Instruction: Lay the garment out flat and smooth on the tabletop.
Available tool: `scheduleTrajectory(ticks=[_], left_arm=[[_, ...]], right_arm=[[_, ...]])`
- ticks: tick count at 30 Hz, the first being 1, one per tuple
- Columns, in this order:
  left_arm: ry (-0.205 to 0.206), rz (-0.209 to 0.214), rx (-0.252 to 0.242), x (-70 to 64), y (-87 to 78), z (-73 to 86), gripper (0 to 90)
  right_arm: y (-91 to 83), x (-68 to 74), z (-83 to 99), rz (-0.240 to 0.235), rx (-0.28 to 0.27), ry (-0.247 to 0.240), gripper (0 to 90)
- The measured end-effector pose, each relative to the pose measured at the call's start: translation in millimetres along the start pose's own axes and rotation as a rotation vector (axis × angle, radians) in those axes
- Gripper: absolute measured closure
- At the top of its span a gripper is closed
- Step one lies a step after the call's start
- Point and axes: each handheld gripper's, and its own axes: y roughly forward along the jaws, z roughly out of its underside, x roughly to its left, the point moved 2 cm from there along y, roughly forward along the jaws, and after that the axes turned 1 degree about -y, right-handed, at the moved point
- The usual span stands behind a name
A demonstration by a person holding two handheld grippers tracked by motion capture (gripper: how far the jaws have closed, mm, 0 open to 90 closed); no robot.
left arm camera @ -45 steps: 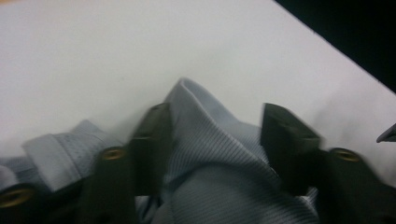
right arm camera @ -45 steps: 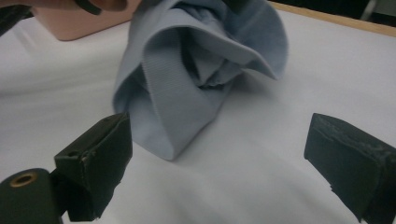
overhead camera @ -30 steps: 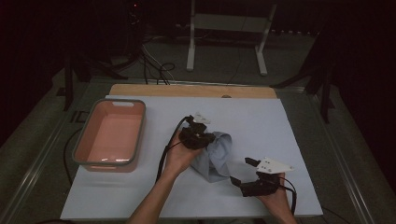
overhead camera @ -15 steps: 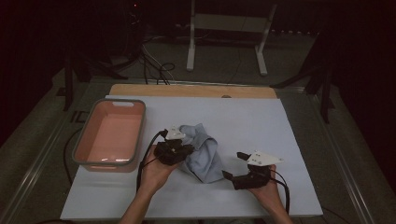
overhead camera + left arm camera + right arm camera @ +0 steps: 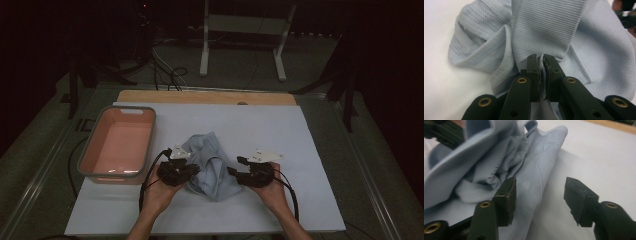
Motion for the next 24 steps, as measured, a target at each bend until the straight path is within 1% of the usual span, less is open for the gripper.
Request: scheduleTrajectory(ticks=[2, 3, 4, 6, 7, 9, 10, 12, 15, 16, 17, 19, 23, 24], left_arm=[[-0.001, 0.005, -0.006, 0.1, -1.6, 2.7, 82.6], [-0.001, 0.012, -0.017, 0.3, -3.4, 3.5, 80.3], [-0.006, 0.026, -0.037, 0.6, -6.4, 3.4, 75.1], [-0.025, 0.04, -0.085, 0.9, -13.4, 0.2, 60.8], [-0.032, 0.043, -0.107, 0.6, -16.5, -2.5, 56.5], [-0.031, 0.039, -0.136, 0.1, -21.8, -9.3, 49.8], [-0.031, 0.036, -0.151, -0.7, -23.5, -13.3, 48.0], [-0.026, 0.031, -0.175, -2.2, -25.2, -21.6, 44.7], [-0.019, 0.032, -0.198, -4.7, -24.1, -33.7, 42.1], [-0.015, 0.032, -0.202, -5.6, -22.7, -37.3, 41.7], [-0.017, 0.033, -0.207, -6.5, -20.8, -40.6, 41.6], [-0.015, 0.035, -0.214, -7.5, -17.6, -46.4, 41.1], [-0.016, 0.048, -0.237, -9.6, -14.9, -54.0, 40.9], [-0.016, 0.048, -0.238, -9.9, -14.3, -55.1, 40.9]], right_arm=[[6.4, 1.0, -0.6, -0.011, 0.023, 0.007, 44.7], [9.3, 2.0, -0.9, -0.025, 0.03, 0.017, 45.9], [11.5, 2.3, -1.2, -0.028, 0.039, 0.016, 48.1], [15.6, 3.7, -1.6, -0.037, 0.059, 0.027, 55.2], [16.8, 4.0, -1.8, -0.033, 0.07, 0.029, 58.8], [17.6, 5.9, -3.1, -0.039, 0.075, 0.029, 65.1], [17.6, 6.9, -4.1, -0.043, 0.074, 0.027, 68.7], [16.8, 8.9, -6.2, -0.045, 0.078, 0.014, 74.1], [15.7, 13.8, -10.1, -0.03, 0.077, -0.016, 77.8], [14.7, 14.6, -11.4, -0.042, 0.076, -0.03, 78.3], [14.2, 15.9, -12.7, -0.017, 0.072, -0.04, 78.8], [12.2, 16.5, -14.8, -0.002, 0.061, -0.05, 79.3], [6.1, 12.7, -15.2, 0.026, 0.045, -0.051, 79.7], [4.2, 11.0, -15.1, 0.034, 0.037, -0.041, 79.8]])
